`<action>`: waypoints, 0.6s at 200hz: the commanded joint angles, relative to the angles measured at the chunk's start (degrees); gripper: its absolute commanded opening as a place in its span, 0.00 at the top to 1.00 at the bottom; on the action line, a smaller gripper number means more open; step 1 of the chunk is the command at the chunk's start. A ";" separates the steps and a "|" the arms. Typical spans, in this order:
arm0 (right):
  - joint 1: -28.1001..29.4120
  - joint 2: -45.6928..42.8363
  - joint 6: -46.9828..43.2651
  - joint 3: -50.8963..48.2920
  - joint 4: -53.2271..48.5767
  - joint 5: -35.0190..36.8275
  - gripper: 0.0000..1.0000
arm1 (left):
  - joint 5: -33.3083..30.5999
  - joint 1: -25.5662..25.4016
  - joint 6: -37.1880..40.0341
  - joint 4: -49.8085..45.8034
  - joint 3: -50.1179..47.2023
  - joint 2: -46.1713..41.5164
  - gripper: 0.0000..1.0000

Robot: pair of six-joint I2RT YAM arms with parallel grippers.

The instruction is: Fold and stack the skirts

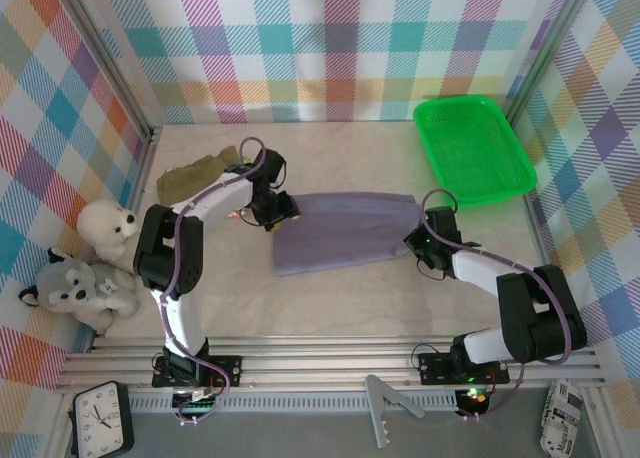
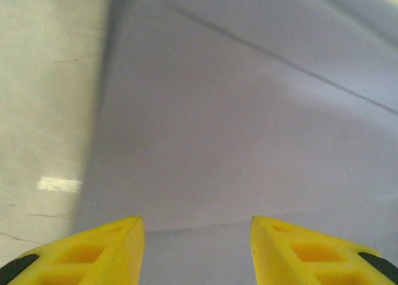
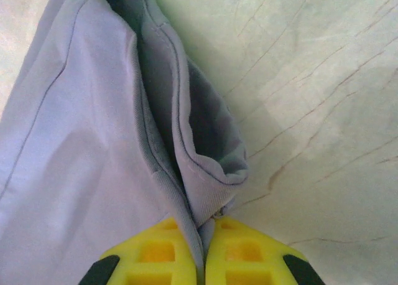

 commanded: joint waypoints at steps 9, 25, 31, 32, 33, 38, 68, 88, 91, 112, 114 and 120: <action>-0.27 -0.87 -6.12 0.56 -2.37 -0.16 1.00 | 1.78 -0.30 1.21 1.35 -1.96 4.20 0.57; -0.27 -0.67 -6.63 0.68 -0.96 -0.92 1.00 | 4.72 -0.52 0.86 3.99 -3.07 5.69 0.58; -0.27 -0.67 -6.91 0.70 -0.25 -1.26 1.00 | 5.22 -0.65 0.84 4.17 -3.09 6.29 0.59; -0.31 -0.67 -6.91 0.74 -0.14 -1.34 1.00 | 5.24 -0.68 0.82 4.17 -3.11 6.39 0.60; -0.29 -0.67 -7.01 0.77 -0.03 -1.43 1.00 | 5.21 -0.69 0.81 4.17 -3.12 6.45 0.60; -0.26 -0.62 -7.63 1.06 0.38 -1.78 1.00 | 5.06 -0.78 0.81 4.02 -3.11 6.90 0.62; 1.00 -1.96 -14.17 4.49 0.42 -3.72 1.00 | 1.70 -0.87 0.94 2.77 -4.05 7.82 0.69; 4.78 -3.28 -22.77 8.27 -1.46 -0.98 1.00 | 1.80 -0.37 0.90 3.15 -4.89 7.97 0.69; 5.52 -3.36 -23.91 8.97 -1.90 -0.39 1.00 | 1.97 -0.21 0.83 3.17 -4.96 8.07 0.69; 10.54 -2.54 -32.85 14.32 -3.72 1.37 1.00 | 2.27 0.60 0.77 3.12 -5.31 7.82 0.68; 11.14 -2.34 -33.73 14.85 -3.78 1.32 1.00 | 2.27 0.68 0.79 3.11 -5.25 7.75 0.68; 12.89 -1.70 -36.28 16.54 -4.09 1.11 1.00 | 2.27 0.70 0.87 3.03 -5.21 7.43 0.68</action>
